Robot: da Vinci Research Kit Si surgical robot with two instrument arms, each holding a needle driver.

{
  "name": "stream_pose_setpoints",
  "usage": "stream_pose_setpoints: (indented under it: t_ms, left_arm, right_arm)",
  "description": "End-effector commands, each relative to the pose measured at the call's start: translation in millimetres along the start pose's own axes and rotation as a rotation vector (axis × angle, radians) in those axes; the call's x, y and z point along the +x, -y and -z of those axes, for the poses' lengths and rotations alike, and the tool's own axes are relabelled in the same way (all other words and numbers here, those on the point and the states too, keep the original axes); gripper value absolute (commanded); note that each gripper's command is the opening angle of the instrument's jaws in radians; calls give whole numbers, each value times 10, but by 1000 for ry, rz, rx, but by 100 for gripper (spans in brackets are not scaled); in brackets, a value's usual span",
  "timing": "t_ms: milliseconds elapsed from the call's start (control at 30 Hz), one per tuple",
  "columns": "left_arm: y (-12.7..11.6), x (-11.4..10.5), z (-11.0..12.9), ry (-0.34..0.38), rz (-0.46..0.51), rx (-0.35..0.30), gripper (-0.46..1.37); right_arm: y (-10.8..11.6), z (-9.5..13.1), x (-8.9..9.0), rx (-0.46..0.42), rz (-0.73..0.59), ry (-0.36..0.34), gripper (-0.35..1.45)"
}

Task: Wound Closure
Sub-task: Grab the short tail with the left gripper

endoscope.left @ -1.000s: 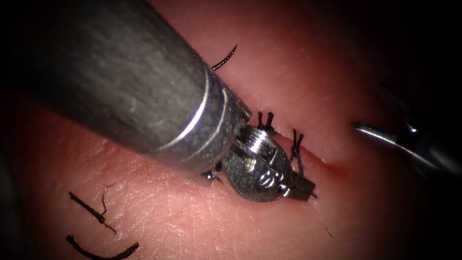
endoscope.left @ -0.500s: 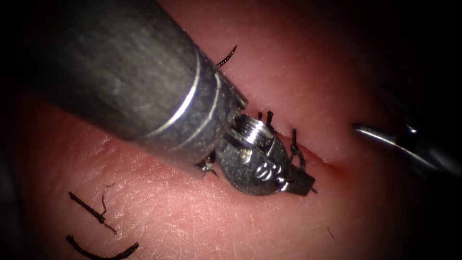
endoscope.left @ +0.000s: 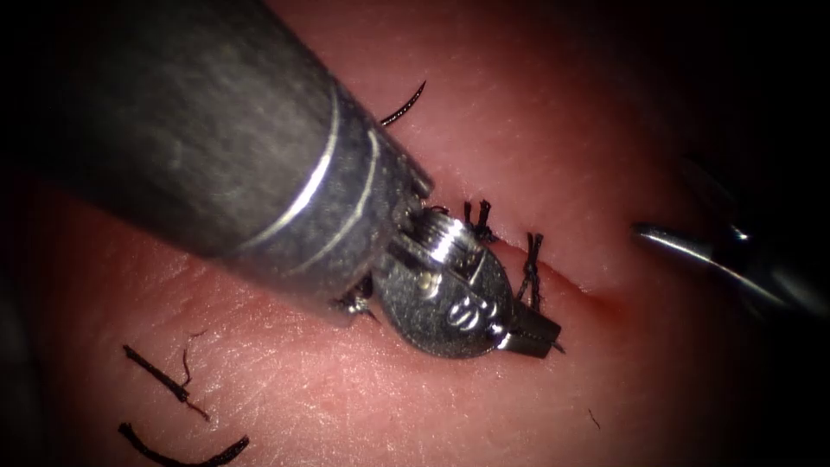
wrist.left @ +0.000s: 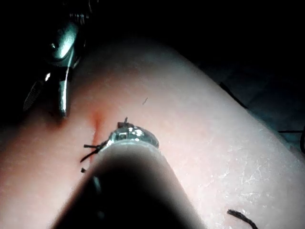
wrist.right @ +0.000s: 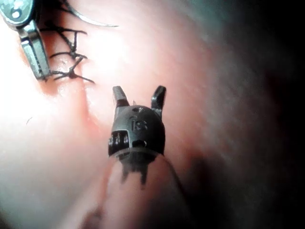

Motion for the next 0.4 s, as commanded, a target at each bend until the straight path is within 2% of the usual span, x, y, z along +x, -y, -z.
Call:
stream_pose_setpoints:
  t_ms: [33, 400]
  left_arm:
    - [1, 0, 0, -1, 1, -8, -35]
    - [1, 0, -1, 0, 0, -7, -35]
  right_arm:
    - [0, 0, 0, 5, 0, 0, 111]
    - [0, 0, 0, 5, 6, 0, 111]
